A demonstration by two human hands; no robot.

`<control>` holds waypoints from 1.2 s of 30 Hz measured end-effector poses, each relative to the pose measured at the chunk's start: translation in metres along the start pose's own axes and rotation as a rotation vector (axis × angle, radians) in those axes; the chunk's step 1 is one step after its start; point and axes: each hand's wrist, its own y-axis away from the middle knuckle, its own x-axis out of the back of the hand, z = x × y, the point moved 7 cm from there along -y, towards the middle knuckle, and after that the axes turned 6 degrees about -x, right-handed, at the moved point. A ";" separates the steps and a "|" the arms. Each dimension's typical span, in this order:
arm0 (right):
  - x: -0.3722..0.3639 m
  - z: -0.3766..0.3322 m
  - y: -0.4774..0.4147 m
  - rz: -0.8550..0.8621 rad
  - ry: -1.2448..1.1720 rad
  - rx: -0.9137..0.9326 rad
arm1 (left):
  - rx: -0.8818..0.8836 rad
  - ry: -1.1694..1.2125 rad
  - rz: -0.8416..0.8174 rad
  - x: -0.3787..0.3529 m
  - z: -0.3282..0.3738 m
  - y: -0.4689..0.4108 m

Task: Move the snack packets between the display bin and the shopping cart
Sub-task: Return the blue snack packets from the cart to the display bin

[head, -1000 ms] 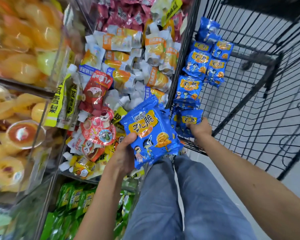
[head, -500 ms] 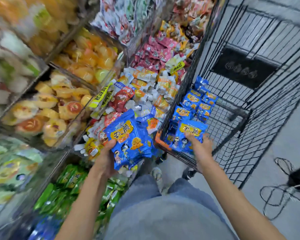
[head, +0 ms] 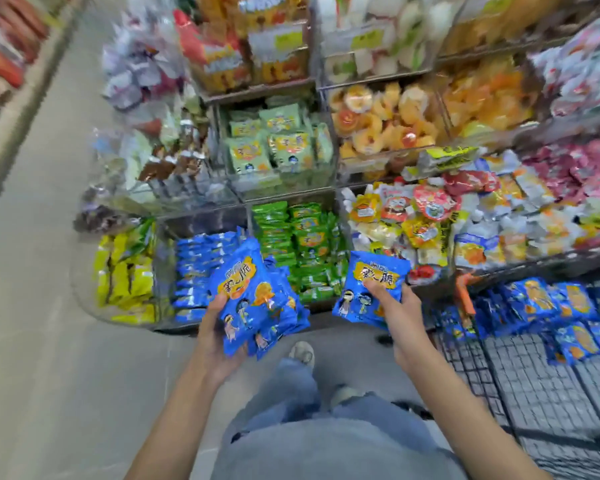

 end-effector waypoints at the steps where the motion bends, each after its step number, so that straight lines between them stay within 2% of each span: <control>1: -0.018 0.003 0.002 -0.045 0.032 -0.002 | -0.047 0.025 0.047 0.014 0.009 0.010; 4: -0.068 0.014 0.003 -0.144 0.113 -0.004 | -0.109 0.107 0.116 0.052 0.030 0.029; 9: -0.157 0.036 -0.010 -0.214 0.231 -0.024 | -0.152 0.161 0.155 0.104 0.074 0.031; 15: -0.286 0.057 -0.043 -0.267 0.358 -0.061 | -0.092 0.073 0.203 0.178 0.145 -0.003; 22: -0.409 0.074 -0.122 -0.223 0.612 0.072 | 0.011 0.023 0.208 0.236 0.200 -0.051; 29: -0.439 0.126 -0.205 0.012 0.672 0.031 | 0.053 0.079 0.261 0.273 0.201 -0.086; 36: -0.449 0.141 -0.221 0.081 0.745 0.121 | 0.070 0.129 0.286 0.284 0.199 -0.096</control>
